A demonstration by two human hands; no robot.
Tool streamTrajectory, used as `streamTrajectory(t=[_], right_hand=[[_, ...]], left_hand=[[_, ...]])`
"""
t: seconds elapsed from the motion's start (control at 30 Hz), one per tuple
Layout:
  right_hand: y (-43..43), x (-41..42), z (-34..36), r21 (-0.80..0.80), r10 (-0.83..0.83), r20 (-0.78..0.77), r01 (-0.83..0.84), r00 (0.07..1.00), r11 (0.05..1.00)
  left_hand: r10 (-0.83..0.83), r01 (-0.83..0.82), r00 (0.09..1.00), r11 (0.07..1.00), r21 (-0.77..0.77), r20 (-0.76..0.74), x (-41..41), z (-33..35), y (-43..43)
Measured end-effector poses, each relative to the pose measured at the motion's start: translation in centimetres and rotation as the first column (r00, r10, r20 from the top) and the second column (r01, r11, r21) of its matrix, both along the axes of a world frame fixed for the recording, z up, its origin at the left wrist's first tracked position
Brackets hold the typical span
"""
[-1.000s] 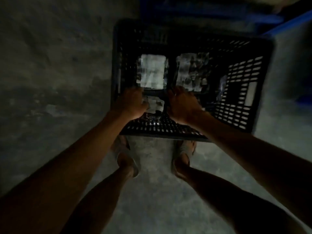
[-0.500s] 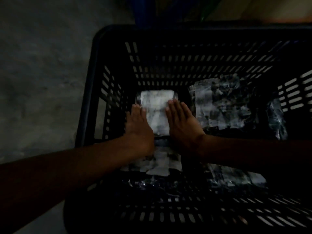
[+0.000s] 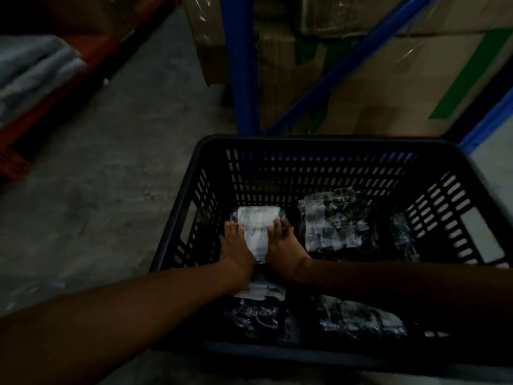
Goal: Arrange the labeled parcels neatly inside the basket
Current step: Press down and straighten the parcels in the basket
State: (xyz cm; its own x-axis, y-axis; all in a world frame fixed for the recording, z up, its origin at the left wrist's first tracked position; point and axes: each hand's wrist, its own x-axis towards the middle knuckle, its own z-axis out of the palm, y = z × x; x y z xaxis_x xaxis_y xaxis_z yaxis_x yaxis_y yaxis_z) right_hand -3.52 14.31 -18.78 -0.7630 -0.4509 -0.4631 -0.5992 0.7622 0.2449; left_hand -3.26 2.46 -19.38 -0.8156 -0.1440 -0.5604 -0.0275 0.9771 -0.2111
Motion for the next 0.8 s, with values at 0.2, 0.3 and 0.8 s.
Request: streamTrajectory(t=[0.2, 0.3, 0.8], right_hand=[[3.5, -4.9, 5.9, -0.377, 0.074, 0.219, 0.015, 0.973, 0.926], [6.6, -6.3, 7.8, -0.624, 0.007, 0.334, 0.216, 0.943, 0.751], [1.9, -7.2, 6.4, -0.449, -0.479, 0.786, 0.894, 0.391, -0.008]], left_hand=[[-0.079, 0.116, 0.991, 0.917, 0.382, -0.112, -0.8, 5.1, -3.2], [0.05, 0.082, 0.978, 0.801, 0.593, -0.203, -1.3, 8.6, -3.1], [0.692, -0.413, 0.722, 0.432, 0.802, -0.001, -4.2, 8.0, -3.2]])
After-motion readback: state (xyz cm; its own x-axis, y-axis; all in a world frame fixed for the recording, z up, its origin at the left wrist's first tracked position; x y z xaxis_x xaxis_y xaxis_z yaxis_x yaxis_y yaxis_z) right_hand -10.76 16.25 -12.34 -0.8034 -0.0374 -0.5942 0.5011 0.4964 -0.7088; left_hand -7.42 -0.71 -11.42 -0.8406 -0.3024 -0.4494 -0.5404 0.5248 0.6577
